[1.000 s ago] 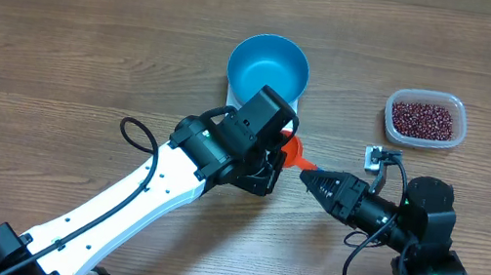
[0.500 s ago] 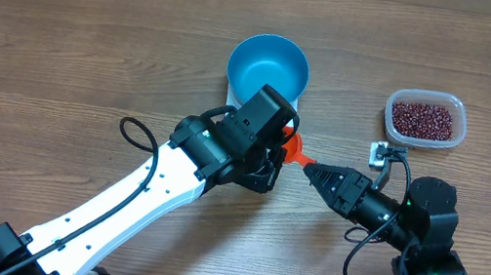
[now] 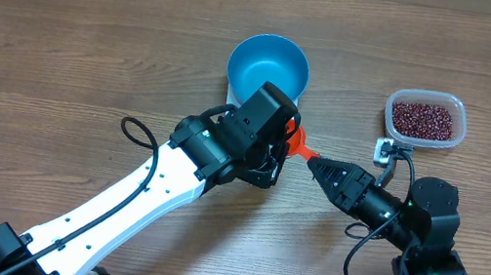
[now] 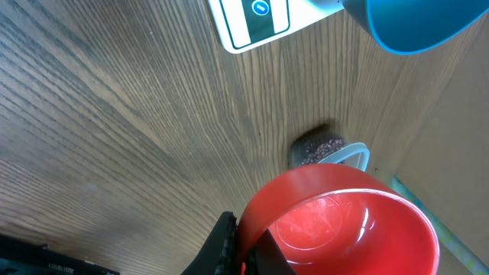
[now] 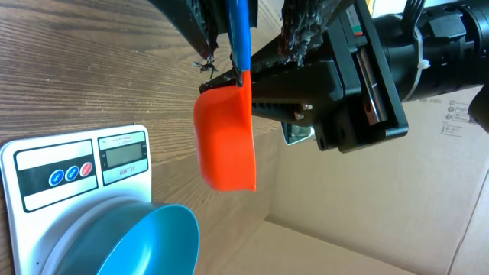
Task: Scoop item into bowl and weigh 150g on scale
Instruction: 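Hold the scoop handle with the right gripper while the left keeps the cup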
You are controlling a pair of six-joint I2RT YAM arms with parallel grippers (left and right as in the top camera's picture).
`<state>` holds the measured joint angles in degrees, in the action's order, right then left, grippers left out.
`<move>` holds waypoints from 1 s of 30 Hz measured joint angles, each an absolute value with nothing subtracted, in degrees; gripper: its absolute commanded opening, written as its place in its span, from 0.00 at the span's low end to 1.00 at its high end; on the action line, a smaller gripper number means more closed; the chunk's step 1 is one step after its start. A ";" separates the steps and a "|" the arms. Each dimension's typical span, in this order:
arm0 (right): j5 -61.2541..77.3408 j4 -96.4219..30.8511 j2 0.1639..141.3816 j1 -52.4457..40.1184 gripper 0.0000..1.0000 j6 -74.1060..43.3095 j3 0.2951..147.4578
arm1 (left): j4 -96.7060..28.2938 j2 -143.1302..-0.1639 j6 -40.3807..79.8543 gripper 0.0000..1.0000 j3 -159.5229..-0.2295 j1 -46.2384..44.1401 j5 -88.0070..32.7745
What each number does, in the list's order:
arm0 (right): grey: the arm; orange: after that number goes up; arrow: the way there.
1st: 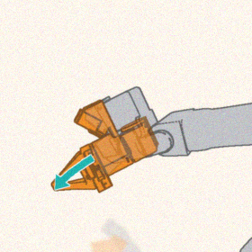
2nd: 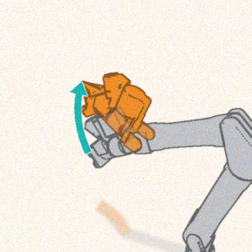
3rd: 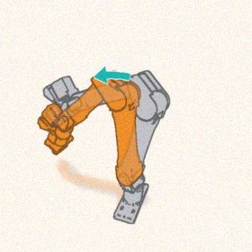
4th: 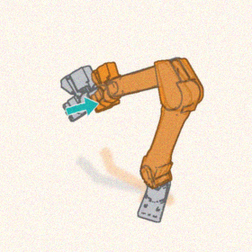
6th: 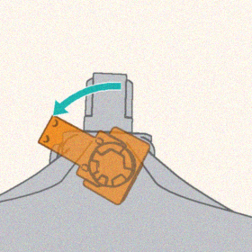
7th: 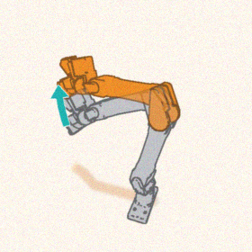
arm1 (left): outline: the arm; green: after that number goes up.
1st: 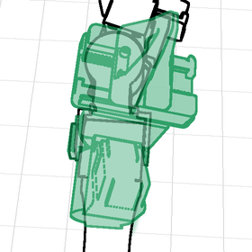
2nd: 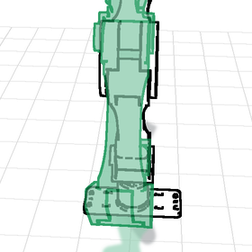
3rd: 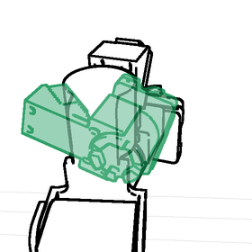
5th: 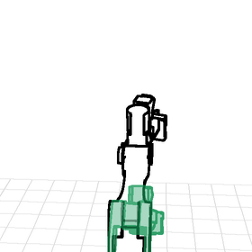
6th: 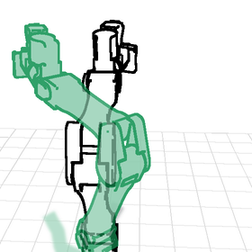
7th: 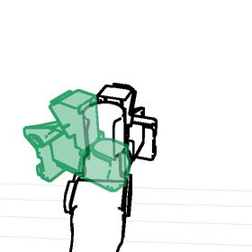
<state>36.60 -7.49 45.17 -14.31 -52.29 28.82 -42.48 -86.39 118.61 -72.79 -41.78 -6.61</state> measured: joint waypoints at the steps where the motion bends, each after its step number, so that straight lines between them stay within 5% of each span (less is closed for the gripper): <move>1: 36.58 -7.51 45.17 -14.31 0.28 -52.29 28.82 | -42.48 -86.39 118.61 0.04 -72.79 -41.78 -6.61; 30: 35.33 -7.11 45.19 -14.31 0.04 -52.47 28.82 | -42.44 -86.39 118.63 0.04 -72.79 -41.76 -6.61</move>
